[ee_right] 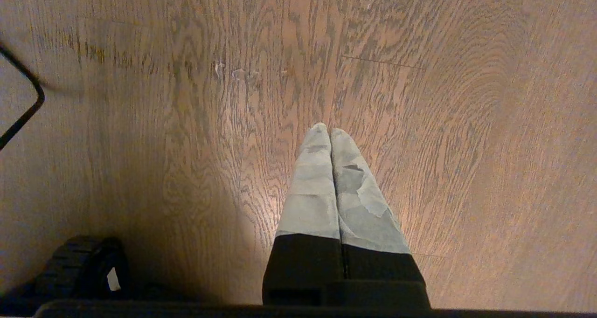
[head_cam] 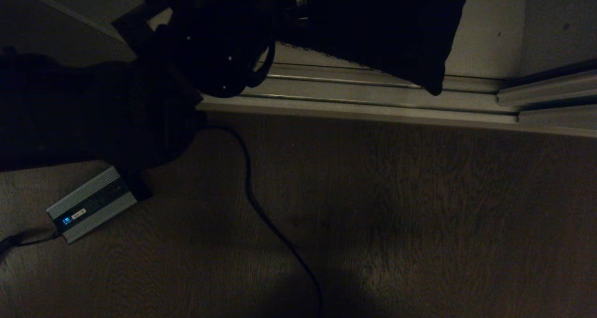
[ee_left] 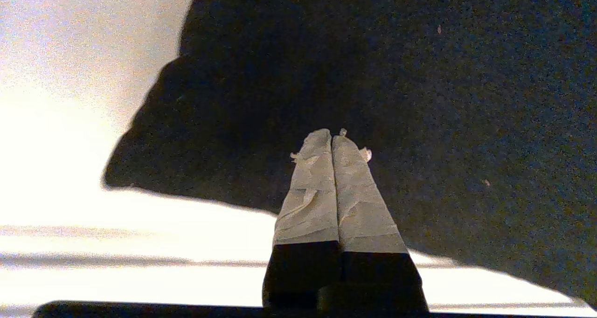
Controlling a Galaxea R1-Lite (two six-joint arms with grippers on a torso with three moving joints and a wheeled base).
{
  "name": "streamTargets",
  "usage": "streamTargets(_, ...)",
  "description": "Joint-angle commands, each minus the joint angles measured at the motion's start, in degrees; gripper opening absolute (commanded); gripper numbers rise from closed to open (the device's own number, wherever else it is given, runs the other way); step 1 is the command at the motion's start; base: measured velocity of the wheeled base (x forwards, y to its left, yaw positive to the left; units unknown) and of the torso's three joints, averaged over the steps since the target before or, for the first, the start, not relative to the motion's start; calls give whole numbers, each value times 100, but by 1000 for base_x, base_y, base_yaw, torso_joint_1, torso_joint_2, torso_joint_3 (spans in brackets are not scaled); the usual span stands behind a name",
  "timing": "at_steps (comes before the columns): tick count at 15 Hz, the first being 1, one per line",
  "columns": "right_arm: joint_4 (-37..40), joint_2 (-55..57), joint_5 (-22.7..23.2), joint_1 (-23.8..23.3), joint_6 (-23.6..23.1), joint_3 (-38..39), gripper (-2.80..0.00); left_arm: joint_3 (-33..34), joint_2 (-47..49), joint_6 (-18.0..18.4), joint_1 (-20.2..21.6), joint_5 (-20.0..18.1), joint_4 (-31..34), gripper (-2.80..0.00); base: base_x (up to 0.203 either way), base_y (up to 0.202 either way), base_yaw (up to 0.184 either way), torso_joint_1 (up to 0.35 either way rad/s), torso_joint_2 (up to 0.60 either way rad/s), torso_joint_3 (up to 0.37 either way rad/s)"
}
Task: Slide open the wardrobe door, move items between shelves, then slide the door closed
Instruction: Place the pillow on the lower shelf
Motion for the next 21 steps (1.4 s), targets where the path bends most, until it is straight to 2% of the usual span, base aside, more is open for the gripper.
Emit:
streamTargets(1, 0, -11, 4, -2, -2, 25, -280, 349, -601, 8, -243, 108, 279, -280, 0, 0, 0, 0, 0, 0)
streamTargets(6, 0, -11, 4, -2, 5, 18, -280, 2106, -2032, -166, -371, 280, 670, -280, 0, 0, 0, 0, 0, 0)
streamTargets(11, 0, -11, 4, -2, 2, 26, -280, 3309, -3409, -224, -262, 499, 1276, -280, 0, 0, 0, 0, 0, 0)
streamTargets(13, 0, -11, 4, -2, 3, 18, -280, 3722, -3771, -243, 212, 546, 1441, -280, 0, 0, 0, 0, 0, 0)
streamTargets(17, 0, -11, 4, -2, 5, 21, -280, 4134, -4170, -253, 1147, 547, 1472, -280, 0, 0, 0, 0, 0, 0)
streamTargets(21, 0, -11, 4, -2, -4, 26, -280, 4277, -4318, -290, 1773, 546, 1449, -280, 0, 0, 0, 0, 0, 0)
